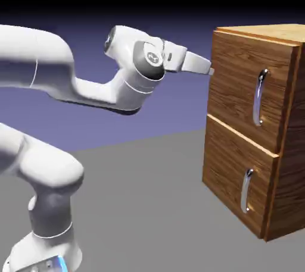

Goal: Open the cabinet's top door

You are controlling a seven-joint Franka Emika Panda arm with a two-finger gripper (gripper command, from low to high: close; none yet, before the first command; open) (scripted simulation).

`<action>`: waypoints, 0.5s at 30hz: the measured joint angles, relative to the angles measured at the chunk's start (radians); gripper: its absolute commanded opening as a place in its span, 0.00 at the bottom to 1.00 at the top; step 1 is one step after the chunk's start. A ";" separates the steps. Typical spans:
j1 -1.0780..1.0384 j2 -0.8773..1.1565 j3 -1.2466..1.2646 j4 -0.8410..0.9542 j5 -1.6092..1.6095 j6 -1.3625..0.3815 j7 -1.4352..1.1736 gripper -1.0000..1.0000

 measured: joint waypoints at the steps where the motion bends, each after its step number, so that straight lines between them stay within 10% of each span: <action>1: 0.017 -0.009 -0.019 0.007 -0.043 -0.003 0.029 0.50; 15: 0.250 -0.129 -0.282 0.107 -0.652 -0.047 0.429 0.50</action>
